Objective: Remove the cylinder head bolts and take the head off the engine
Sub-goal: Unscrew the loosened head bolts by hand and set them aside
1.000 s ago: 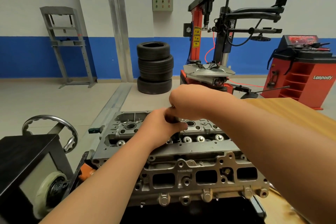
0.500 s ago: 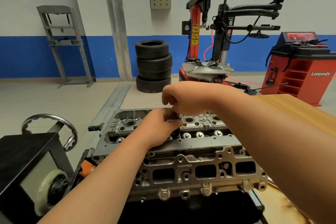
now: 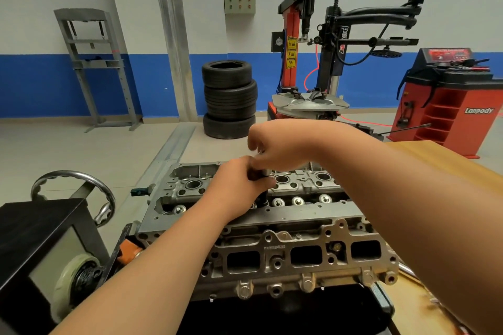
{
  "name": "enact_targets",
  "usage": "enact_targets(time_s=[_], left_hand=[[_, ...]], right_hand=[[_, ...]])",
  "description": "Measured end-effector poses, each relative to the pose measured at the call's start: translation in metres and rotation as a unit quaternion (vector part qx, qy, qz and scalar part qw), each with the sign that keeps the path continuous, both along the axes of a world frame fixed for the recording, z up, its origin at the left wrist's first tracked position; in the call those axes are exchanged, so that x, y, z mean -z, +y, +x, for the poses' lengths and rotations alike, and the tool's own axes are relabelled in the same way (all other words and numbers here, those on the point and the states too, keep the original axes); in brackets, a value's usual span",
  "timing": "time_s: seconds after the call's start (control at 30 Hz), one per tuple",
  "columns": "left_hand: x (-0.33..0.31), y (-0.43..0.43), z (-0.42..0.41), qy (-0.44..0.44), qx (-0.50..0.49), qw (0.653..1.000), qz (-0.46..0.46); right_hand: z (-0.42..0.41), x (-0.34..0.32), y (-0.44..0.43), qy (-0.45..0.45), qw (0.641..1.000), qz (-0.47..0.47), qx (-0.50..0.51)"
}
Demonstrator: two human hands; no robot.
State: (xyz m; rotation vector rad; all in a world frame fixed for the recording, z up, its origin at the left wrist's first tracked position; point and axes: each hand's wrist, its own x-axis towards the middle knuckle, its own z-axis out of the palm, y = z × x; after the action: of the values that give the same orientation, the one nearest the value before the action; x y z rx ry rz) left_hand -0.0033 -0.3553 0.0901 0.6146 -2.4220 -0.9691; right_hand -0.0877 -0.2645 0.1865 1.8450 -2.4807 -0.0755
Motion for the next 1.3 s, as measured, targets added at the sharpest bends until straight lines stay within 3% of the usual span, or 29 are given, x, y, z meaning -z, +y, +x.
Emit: enact_targets(time_s=[0.1,0.2,0.3,0.4,0.57,0.73,0.83,1.0,1.17,1.23,1.3], left_hand=[[0.0,0.003,-0.003,0.016,-0.038,0.999,0.014],[0.004,0.002,0.0,-0.007,0.007,1.0,0.012],[0.004,-0.001,0.003,-0.032,0.039,0.999,-0.004],[0.002,-0.002,0.0,-0.004,0.011,1.0,-0.001],[0.001,0.002,-0.006,0.002,-0.019,0.999,0.026],[0.005,-0.003,0.001,-0.004,0.033,0.998,0.049],[0.001,-0.003,-0.003,0.012,-0.008,0.999,0.037],[0.0,0.001,-0.007,0.01,-0.03,0.998,0.06],[0.004,-0.003,0.003,0.002,0.031,0.997,0.075],[0.002,-0.002,-0.001,0.01,0.016,0.999,0.047],[-0.001,0.001,-0.005,0.013,-0.017,0.999,0.037]], right_hand=[[-0.001,0.004,-0.008,0.082,0.995,-0.014,0.057],[0.0,-0.002,-0.009,0.093,0.995,0.028,0.006],[0.004,-0.004,-0.003,0.038,0.999,0.027,-0.028],[0.006,-0.002,0.001,-0.034,0.999,-0.01,-0.019],[0.004,0.002,-0.011,0.077,0.996,0.009,0.044],[0.001,-0.006,0.002,0.006,0.999,0.022,-0.031],[0.001,-0.001,0.001,-0.033,0.999,-0.028,-0.017],[0.0,0.006,-0.013,0.068,0.995,-0.049,0.053],[0.001,-0.003,-0.001,-0.005,0.998,-0.018,-0.055],[0.001,-0.002,0.001,-0.046,0.997,-0.044,-0.038],[0.0,0.003,-0.003,0.006,0.998,-0.053,0.022]])
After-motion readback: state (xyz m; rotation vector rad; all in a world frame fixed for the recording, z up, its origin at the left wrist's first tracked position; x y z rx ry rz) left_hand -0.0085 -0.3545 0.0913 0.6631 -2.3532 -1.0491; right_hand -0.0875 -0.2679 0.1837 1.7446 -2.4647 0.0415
